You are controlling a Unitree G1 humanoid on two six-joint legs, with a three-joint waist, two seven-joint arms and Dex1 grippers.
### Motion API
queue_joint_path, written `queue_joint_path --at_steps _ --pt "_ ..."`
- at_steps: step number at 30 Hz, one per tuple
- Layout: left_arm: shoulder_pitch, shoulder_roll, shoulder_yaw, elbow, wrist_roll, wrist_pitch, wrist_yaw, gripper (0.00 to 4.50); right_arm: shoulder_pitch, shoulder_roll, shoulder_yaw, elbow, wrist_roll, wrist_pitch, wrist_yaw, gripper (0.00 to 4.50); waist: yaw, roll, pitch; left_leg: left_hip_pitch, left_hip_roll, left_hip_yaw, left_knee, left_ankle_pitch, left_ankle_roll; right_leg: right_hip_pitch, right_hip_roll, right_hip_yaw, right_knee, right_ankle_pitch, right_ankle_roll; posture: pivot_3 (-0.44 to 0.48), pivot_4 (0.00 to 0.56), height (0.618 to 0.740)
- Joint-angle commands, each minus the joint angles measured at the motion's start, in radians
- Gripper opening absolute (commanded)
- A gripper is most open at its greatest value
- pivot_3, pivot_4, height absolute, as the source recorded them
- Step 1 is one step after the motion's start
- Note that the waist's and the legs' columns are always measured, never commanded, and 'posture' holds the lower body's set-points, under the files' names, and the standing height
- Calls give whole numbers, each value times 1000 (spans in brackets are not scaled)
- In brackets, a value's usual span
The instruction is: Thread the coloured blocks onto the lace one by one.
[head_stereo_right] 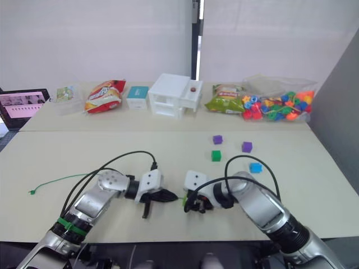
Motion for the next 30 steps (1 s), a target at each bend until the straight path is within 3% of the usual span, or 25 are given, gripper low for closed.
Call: queue_joint_path --at_steps 1,6,13,15,17,23,25,30 --pt "-17 -25 -30 -51 -7 21 -10 41 12 -7 11 -6 3 10 -10 1295 0 0 0 0 0 0 0 0 0 0 0 0 0 0 0 0 150 740" --pt "-35 -56 -45 -46 9 25 4 41 10 -2 19 -4 1 9 -12 1295 1 0 0 0 0 0 0 0 0 0 0 0 0 0 0 0 150 740" --pt "-29 -29 -36 -69 33 84 31 41 10 2 17 -10 4 8 -13 1295 0 0 0 0 0 0 0 0 0 0 0 0 0 0 0 0 150 740" --pt "-23 -18 -15 -87 9 108 23 600 17 5 4 -21 5 -11 -20 1295 0 0 0 0 0 0 0 0 0 0 0 0 0 0 0 0 150 740" --pt "-21 3 -3 -119 -23 144 -5 1203 26 15 -24 -34 10 -28 -38 2326 -1 0 0 0 0 0 0 0 0 -1 0 0 0 0 0 0 150 740" --pt "-60 48 -32 -203 -3 205 -8 3212 90 -42 -161 -159 98 -10 -15 4375 4 0 0 -5 0 0 0 0 0 -5 0 0 0 0 0 0 150 740" --pt "-88 31 -50 -210 10 238 13 3823 119 -71 -212 -197 138 -12 -4 4500 12 0 0 -6 -1 0 0 0 0 -4 -1 0 -1 0 0 0 150 740" --pt "-175 -2 -113 -219 54 319 37 3823 174 -144 -273 -206 173 -48 14 4500 24 -1 1 -6 -1 0 1 0 0 -4 0 0 -1 0 1 0 150 740"
